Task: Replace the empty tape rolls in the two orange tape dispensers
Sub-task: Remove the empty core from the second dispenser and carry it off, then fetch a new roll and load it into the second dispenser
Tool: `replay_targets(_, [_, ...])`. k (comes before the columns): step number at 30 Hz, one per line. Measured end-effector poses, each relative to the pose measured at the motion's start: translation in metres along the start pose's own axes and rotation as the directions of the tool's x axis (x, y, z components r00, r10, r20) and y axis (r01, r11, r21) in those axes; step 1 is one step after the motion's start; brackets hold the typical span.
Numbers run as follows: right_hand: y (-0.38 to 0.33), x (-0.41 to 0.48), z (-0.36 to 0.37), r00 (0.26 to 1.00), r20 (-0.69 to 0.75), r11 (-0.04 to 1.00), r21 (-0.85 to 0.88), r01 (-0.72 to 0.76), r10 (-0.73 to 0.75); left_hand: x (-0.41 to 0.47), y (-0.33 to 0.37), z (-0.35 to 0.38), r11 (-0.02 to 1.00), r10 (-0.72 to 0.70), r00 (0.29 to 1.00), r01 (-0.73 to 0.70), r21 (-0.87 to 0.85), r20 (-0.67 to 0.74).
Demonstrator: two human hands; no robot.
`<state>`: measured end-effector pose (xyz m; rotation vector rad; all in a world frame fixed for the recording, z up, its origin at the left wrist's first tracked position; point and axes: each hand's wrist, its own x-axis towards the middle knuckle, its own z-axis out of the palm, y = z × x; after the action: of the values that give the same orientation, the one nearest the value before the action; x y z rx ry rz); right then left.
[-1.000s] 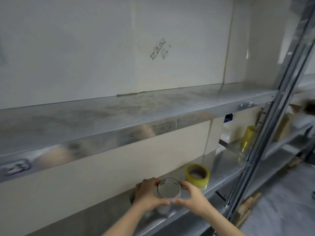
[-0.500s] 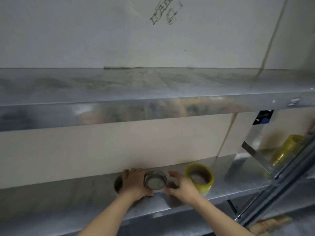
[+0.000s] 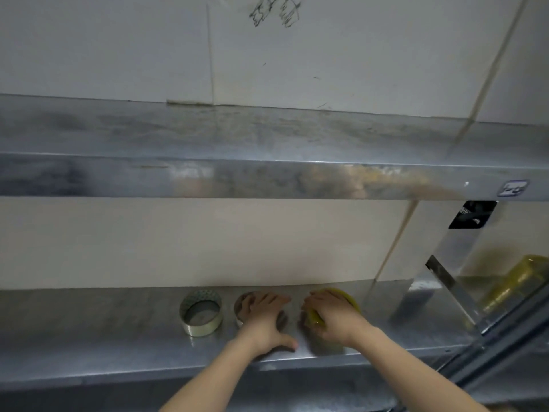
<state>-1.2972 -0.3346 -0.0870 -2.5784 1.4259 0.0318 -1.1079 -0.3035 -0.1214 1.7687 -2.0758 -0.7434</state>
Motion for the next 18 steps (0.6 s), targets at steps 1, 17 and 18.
replay_targets(1, [0.001, 0.003, 0.0, 1.0, 0.012, 1.0, -0.018, 0.015, -0.015, 0.0, -0.001, 0.001, 1.0, -0.001, 1.0, 0.001, -0.006, 0.006])
replay_targets(17, [-0.005, 0.011, -0.002, 0.999, 0.016, 0.995, -0.087, 0.042, -0.04, 0.001, -0.006, -0.002, 1.0, -0.021, 0.999, 0.021, -0.01, -0.035])
replay_targets(18, [-0.005, 0.01, -0.003, 0.999, 0.017, 0.995, -0.092, 0.047, -0.046, 0.0, -0.005, -0.001, 1.0, -0.016, 0.999, 0.015, -0.011, -0.037])
